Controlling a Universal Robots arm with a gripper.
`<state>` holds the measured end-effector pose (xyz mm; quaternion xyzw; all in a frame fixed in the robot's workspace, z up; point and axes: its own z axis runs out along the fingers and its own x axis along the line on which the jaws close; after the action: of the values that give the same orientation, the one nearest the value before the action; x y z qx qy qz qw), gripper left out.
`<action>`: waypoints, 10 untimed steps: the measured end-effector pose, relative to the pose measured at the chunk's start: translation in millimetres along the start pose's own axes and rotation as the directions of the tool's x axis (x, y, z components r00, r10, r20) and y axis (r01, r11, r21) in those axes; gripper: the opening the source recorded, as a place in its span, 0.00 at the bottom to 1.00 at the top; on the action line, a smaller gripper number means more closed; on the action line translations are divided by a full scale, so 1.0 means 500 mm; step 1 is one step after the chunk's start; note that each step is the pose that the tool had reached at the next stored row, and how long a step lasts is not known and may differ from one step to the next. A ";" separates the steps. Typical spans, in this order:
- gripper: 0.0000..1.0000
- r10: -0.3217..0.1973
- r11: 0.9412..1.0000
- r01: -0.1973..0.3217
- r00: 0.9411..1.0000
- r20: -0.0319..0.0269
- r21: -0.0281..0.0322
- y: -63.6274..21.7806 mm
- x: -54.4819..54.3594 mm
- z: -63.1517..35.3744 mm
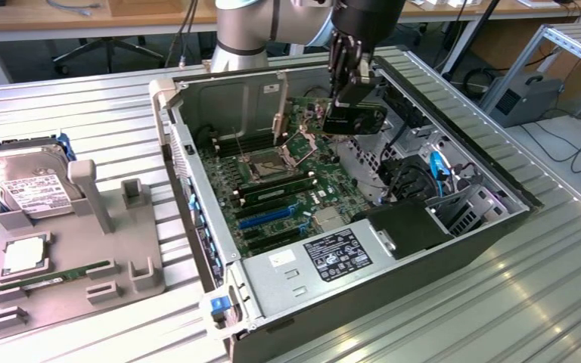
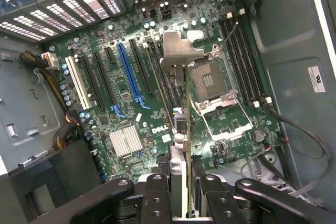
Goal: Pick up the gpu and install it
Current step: 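Insert the gpu into the slot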
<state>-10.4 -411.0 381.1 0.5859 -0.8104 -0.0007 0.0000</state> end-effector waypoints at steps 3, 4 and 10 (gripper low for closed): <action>0.27 -0.025 1.000 0.025 1.000 0.000 0.000 0.000 0.000 0.000; 0.27 -0.031 1.000 0.031 1.000 0.000 0.000 0.000 0.000 0.000; 0.27 -0.068 0.998 0.068 0.998 0.000 0.000 0.000 0.000 0.000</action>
<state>-10.4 -411.0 381.1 0.6131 -0.7900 -0.0007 0.0001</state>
